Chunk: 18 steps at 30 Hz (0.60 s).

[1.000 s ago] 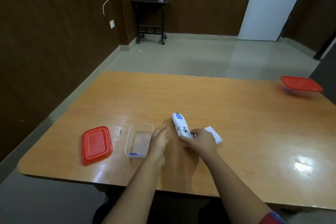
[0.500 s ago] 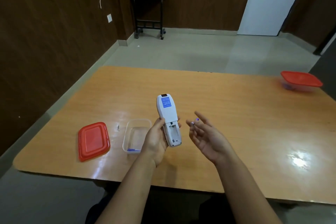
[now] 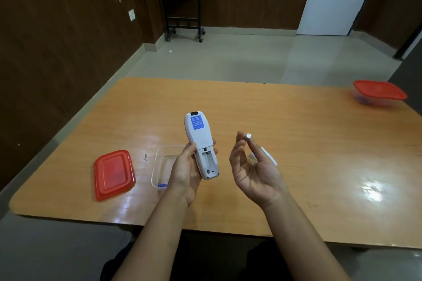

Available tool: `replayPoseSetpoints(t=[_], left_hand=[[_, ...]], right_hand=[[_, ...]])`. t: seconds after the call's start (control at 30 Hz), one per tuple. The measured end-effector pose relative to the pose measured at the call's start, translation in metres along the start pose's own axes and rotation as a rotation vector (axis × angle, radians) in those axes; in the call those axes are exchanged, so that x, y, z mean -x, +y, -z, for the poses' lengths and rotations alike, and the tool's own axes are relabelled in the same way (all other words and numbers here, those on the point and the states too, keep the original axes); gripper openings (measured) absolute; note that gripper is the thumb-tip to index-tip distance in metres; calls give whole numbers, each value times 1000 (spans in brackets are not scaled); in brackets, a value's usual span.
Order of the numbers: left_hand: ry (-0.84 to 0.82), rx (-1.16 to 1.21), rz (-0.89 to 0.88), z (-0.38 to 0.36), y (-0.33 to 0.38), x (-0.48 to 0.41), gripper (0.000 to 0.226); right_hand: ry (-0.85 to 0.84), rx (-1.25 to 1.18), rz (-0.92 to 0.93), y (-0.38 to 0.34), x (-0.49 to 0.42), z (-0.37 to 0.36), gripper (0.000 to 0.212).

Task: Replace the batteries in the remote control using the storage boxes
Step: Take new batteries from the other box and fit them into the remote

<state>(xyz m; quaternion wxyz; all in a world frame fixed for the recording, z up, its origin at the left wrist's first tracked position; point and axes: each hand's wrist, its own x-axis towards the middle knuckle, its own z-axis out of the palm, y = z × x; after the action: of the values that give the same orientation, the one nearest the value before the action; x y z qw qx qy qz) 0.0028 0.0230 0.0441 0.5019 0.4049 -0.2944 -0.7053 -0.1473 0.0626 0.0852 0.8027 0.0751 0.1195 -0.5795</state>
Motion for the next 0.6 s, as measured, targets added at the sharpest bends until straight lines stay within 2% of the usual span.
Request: replayPoseSetpoints(t=[0.07, 0.2, 0.27, 0.33, 0.43, 0.6], left_hand=[[-7, 20, 22, 1, 1, 0, 40], [-50, 90, 96, 0, 3, 2, 42], [-66, 112, 107, -2, 3, 3, 41], [-77, 131, 115, -3, 2, 5, 39], [-59, 99, 112, -2, 2, 7, 40], [-32, 67, 130, 4, 2, 6, 45]], right_hand=[[58, 158, 71, 1, -1, 1, 36], [208, 736, 414, 11, -9, 7, 18], [230, 1120, 642, 18, -10, 9, 19], [167, 1457, 822, 25, -10, 11, 20], [52, 1691, 908, 31, -10, 13, 25], [30, 1933, 978, 33, -16, 23, 17]])
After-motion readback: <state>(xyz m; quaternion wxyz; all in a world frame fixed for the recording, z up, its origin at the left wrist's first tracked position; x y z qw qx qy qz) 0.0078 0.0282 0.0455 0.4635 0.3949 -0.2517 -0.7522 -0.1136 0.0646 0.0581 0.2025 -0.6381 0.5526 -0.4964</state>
